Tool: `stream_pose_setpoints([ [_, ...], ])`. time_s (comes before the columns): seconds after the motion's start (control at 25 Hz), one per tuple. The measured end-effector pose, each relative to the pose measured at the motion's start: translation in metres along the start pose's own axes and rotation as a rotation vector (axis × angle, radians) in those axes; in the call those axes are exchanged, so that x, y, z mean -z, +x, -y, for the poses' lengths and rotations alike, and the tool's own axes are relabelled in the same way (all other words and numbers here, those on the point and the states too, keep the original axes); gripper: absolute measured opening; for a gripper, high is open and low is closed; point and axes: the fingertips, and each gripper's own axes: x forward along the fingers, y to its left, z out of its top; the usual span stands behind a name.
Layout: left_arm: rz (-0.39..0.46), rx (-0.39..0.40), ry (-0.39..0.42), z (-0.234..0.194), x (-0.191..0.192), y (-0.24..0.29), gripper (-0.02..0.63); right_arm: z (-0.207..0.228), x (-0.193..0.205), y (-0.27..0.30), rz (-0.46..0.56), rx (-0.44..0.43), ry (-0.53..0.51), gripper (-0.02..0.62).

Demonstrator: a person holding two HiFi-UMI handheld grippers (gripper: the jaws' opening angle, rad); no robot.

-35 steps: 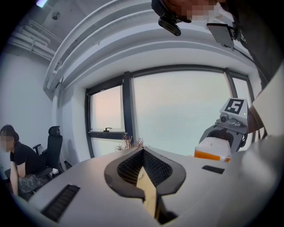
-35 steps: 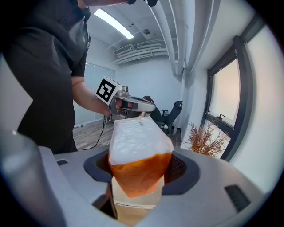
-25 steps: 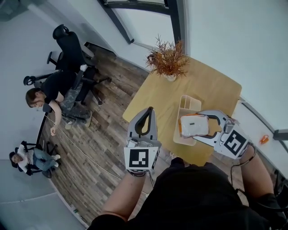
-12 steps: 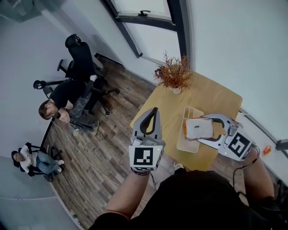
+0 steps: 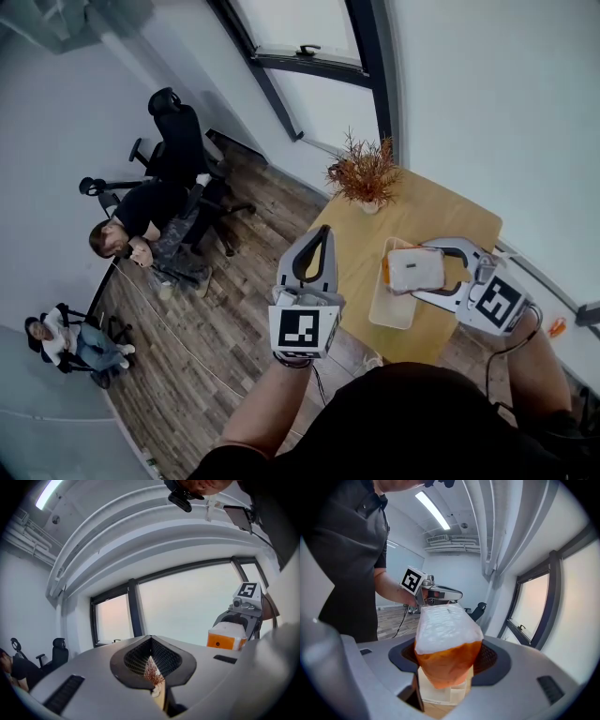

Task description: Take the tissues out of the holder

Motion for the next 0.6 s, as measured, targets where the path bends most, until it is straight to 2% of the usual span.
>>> stream_pose_setpoints([
  [0.6,-0.002,-0.035,-0.007,-0.0050,-0.0084,-0.0098,0.005,-0.0005,-0.0083,-0.0022,0.018,-0.014,-0.011,0.285],
])
